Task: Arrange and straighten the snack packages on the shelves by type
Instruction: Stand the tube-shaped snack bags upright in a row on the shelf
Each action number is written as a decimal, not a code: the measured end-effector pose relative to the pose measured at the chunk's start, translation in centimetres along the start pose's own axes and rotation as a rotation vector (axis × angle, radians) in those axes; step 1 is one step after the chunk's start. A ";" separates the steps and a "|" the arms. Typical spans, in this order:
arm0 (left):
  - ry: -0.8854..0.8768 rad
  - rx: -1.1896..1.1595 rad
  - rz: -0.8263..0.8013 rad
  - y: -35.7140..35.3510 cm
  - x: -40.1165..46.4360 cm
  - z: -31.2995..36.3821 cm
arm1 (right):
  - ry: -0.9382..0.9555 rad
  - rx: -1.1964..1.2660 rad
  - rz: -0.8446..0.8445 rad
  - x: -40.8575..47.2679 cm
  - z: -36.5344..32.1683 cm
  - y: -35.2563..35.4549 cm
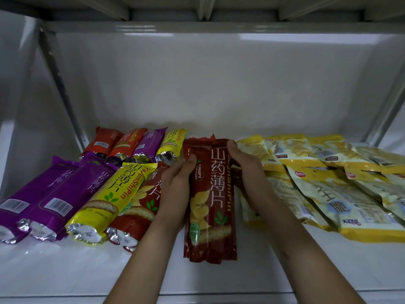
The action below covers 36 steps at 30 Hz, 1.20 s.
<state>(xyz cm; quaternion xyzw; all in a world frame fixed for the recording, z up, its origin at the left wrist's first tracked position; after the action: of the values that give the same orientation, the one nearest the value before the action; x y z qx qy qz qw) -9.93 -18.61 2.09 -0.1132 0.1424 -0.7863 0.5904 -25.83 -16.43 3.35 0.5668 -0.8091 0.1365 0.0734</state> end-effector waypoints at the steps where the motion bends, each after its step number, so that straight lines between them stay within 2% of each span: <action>1: -0.004 -0.007 0.007 0.0 0.0 0.1 | 0.008 -0.011 -0.011 0.0 0.0 0.0; 7: 0.021 -0.055 0.005 -0.3 -0.1 0.1 | 0.170 -0.163 -0.002 0.0 -0.1 -0.2; 13: -0.018 -0.079 0.098 0.3 0.0 0.4 | 0.076 -0.238 -0.197 -0.5 0.2 -0.7; 16: -0.060 -0.072 0.125 0.5 -0.2 0.5 | 0.097 -0.332 -0.240 -0.6 0.3 -0.8; 20: -0.044 -0.069 0.083 0.2 -0.2 0.6 | 0.191 -0.322 -0.171 -0.4 0.2 -0.7; 24: 0.025 -0.052 -0.049 -0.5 -0.2 0.2 | 0.215 -0.279 -0.034 -0.4 -0.3 -0.4; 26: 0.020 -0.009 -0.037 -0.5 -0.3 0.3 | 0.200 -0.221 0.039 -0.2 -0.4 0.1; 32: -0.038 0.003 -0.018 0.0 0.0 0.1 | 0.252 -0.235 0.058 -0.2 -0.5 0.2; 36: 0.024 -0.024 -0.108 -0.7 -0.1 -0.2 | 0.335 -0.298 0.189 0.0 -0.6 0.7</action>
<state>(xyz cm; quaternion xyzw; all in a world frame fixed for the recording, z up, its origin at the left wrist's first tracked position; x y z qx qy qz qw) -10.61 -18.26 2.16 -0.1183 0.1525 -0.8165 0.5441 -26.50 -16.04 3.81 0.4410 -0.8462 0.1140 0.2765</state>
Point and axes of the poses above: each hand's wrist, its own x-axis towards the middle knuckle, its own y-axis out of the back of the hand, z = x × y, the point moved 4 cm from there along x, towards the middle knuckle, and after that the axes turned 6 degrees about y, right-handed, at the moved point
